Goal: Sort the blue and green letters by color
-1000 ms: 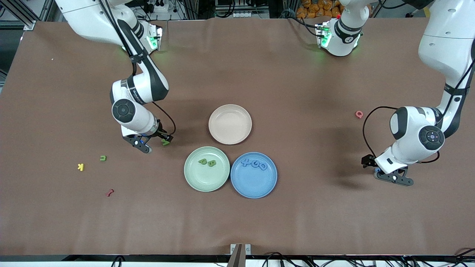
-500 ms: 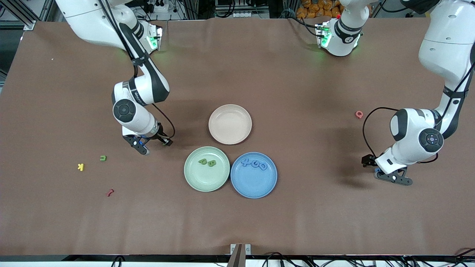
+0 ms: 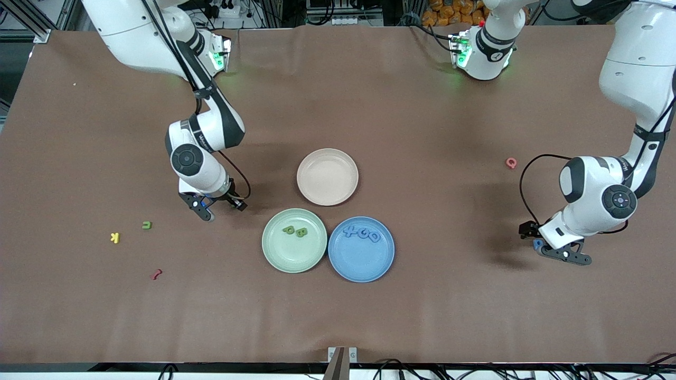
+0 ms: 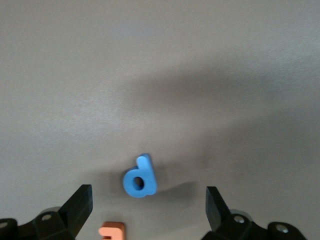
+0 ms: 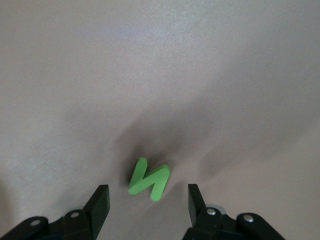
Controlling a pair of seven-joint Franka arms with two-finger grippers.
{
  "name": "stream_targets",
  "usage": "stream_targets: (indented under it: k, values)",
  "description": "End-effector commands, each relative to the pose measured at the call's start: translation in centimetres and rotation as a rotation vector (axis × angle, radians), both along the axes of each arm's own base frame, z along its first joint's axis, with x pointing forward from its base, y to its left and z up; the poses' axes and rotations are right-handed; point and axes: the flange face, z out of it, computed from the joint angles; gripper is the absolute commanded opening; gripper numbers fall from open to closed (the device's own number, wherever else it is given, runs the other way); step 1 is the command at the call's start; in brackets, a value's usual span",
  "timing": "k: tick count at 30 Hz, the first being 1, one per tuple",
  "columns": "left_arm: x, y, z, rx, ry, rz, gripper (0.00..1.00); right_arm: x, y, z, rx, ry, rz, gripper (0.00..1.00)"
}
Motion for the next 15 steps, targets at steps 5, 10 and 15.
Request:
stream_targets:
  k: [5,10,15]
  values:
    - [0.77,1.01,-0.83,0.002,-0.008,-0.04,1.0,-0.01,0.05,-0.41,-0.064,-0.033,-0.008,0.7]
    - [0.77,1.01,-0.83,0.0,-0.008,-0.038,1.0,0.02,-0.13,-0.57,-0.064,-0.032,-0.011,0.68]
    - [0.63,1.27,-1.4,-0.005,-0.002,-0.031,0.88,0.17,-0.22,-0.85,-0.058,-0.042,-0.011,0.66]
